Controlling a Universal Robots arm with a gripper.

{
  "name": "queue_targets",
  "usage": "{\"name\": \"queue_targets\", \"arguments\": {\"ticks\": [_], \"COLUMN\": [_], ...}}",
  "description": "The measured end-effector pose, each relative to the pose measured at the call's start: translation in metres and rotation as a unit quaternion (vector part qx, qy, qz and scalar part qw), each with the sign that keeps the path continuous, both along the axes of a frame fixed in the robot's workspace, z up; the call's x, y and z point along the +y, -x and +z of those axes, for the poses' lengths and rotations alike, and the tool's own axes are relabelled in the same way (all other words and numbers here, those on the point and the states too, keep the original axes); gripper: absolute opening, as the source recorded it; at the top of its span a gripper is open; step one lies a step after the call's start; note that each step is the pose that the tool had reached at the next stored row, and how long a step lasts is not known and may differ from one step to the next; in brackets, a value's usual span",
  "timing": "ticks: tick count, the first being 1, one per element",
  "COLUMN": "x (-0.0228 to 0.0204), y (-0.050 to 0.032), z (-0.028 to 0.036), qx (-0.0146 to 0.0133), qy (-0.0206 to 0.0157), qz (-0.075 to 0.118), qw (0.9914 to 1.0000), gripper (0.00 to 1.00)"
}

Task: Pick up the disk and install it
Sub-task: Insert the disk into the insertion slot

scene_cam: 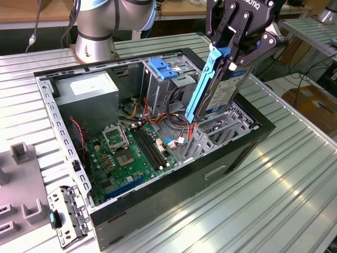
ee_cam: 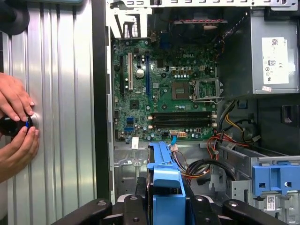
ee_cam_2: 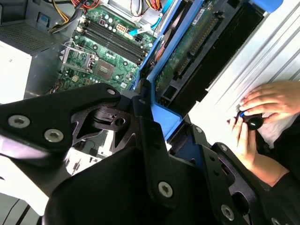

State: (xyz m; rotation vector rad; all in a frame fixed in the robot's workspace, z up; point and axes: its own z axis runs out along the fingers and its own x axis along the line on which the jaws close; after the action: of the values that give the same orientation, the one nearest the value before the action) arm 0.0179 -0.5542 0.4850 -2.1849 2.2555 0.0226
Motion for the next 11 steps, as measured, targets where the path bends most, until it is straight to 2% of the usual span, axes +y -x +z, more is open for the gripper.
{"name": "queue_targets", "arguments": {"ticks": [4, 9, 11], "x": [0.0000, -0.0019, -0.0029], "y": [-0.0089, -0.0122, -0.0198], "z": [-0.0017, -0.0058, -0.0080], "qx": [0.0000, 0.0000, 0.0000], "qy": [0.0000, 0.0000, -0.0001], "qz": [0.000, 0.000, 0.001], "qw": [1.00000, 1.00000, 1.00000], "gripper": [0.37, 0.37, 0.37]}}
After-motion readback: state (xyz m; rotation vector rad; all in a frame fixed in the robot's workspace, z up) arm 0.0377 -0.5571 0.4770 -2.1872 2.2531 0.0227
